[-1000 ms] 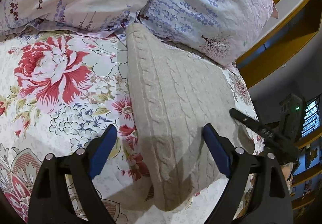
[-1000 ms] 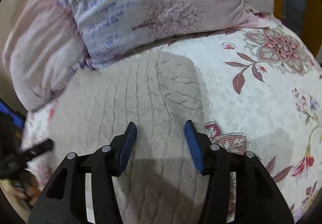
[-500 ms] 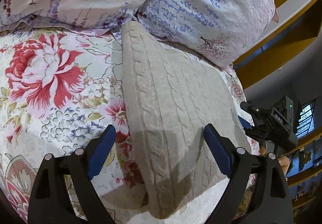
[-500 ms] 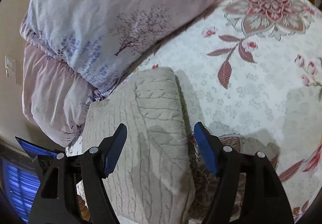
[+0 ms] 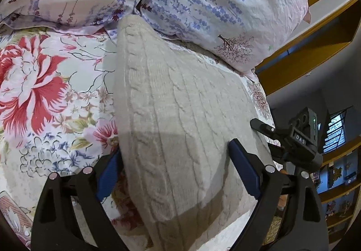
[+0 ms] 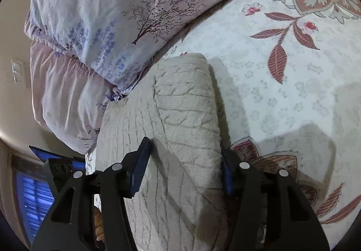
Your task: Fold small clothes
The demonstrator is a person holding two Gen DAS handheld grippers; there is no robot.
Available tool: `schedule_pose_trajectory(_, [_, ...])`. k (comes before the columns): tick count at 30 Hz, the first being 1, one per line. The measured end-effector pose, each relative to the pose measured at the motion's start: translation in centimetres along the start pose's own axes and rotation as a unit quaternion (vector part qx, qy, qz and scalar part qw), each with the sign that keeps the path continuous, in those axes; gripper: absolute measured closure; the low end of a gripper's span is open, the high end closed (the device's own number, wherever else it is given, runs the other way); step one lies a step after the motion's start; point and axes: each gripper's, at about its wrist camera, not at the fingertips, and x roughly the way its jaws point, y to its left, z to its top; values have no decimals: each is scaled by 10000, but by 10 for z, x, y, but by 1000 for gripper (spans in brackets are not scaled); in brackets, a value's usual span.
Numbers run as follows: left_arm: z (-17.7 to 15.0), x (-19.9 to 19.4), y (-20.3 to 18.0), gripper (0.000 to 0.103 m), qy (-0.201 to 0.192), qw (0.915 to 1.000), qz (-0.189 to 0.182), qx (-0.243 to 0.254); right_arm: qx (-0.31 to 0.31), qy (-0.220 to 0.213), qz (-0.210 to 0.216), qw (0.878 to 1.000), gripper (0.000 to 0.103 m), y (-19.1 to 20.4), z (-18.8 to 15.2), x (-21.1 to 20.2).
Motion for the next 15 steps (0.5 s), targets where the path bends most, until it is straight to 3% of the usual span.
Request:
schedule_pose_trajectory(4, [6,-1,8,17,-45,9993,-255,-262,-2,54,167,9998,50,-2,-1,3])
schedule_pose_trajectory(8, [8,-2,18,35,-104,9973,-429,-586,-163,105,253,9995,70,3,-5,7])
schedule_pose_trajectory(12, [4,-10,26,61,-236,9946,-679,-742,-219,-13,371,9991,75,10,-8,1])
schedule_pose_trajectory(15, [2,-24,25,66,-325,9931,-899,-673,-338,-205,584,9975,76,24,-13,-9])
